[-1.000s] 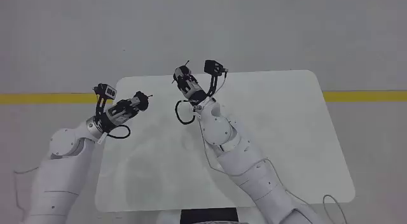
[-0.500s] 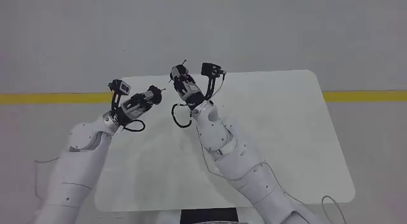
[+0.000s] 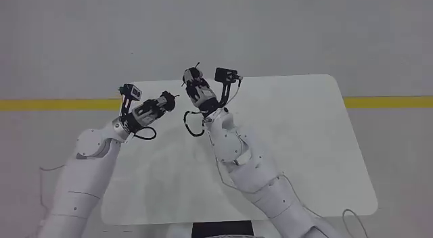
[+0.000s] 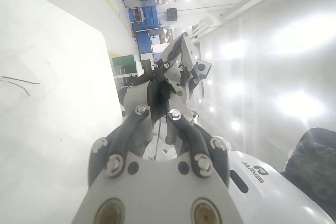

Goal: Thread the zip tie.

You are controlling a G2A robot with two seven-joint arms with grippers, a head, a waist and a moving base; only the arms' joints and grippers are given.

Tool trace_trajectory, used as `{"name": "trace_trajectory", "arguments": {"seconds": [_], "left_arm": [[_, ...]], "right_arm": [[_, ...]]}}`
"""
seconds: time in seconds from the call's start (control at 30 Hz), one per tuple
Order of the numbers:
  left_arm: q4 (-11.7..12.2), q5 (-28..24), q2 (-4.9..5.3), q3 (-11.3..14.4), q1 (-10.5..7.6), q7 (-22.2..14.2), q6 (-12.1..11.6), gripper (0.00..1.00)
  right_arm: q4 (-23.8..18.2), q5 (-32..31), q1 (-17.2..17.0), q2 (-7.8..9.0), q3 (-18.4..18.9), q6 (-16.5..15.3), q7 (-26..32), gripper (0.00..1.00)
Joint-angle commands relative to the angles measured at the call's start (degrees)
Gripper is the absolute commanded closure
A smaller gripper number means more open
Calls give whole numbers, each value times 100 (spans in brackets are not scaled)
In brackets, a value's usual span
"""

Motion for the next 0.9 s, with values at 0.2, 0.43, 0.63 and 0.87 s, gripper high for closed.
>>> {"name": "trace_trajectory", "arguments": {"seconds": [0.2, 0.43, 0.63, 0.87], "left_arm": [[0, 0, 0, 0, 0, 0, 0, 100], [0, 0, 0, 0, 0, 0, 0, 100], [0, 0, 0, 0, 0, 0, 0, 100], [0, 0, 0, 0, 0, 0, 0, 100]], "right_arm": [[-231, -405, -199, 31, -96, 181, 121, 100], [-283, -502, -248, 37, -111, 253, 120, 100], [-275, -619, -266, 44, -154, 225, 145, 100], [-167, -643, -201, 10, -261, 280, 81, 100]]}}
